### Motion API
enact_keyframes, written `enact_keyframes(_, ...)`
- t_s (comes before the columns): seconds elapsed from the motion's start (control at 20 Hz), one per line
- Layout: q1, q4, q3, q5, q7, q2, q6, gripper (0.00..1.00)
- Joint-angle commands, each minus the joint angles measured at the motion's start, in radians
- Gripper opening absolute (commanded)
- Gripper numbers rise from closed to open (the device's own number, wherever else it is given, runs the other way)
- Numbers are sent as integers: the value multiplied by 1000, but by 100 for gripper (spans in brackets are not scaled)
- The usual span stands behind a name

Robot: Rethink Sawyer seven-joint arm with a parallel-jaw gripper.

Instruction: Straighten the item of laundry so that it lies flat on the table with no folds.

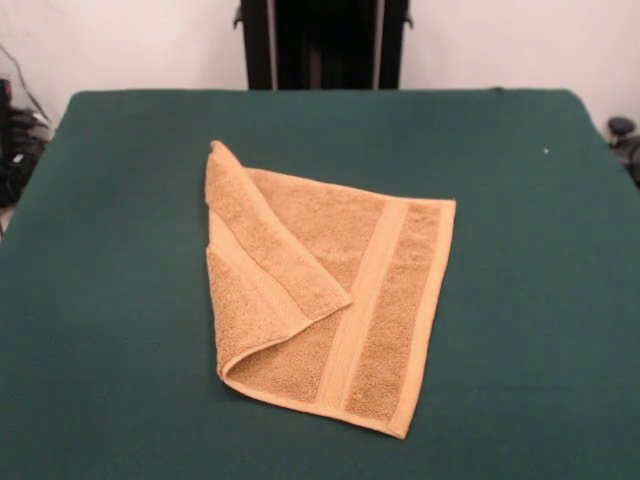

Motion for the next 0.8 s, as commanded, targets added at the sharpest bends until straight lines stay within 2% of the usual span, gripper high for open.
enact_keyframes(0.05,80,-22,4,15,118,50,101,0)
enact_keyframes(0.8,134,-10,-45,74,230,69,60,0)
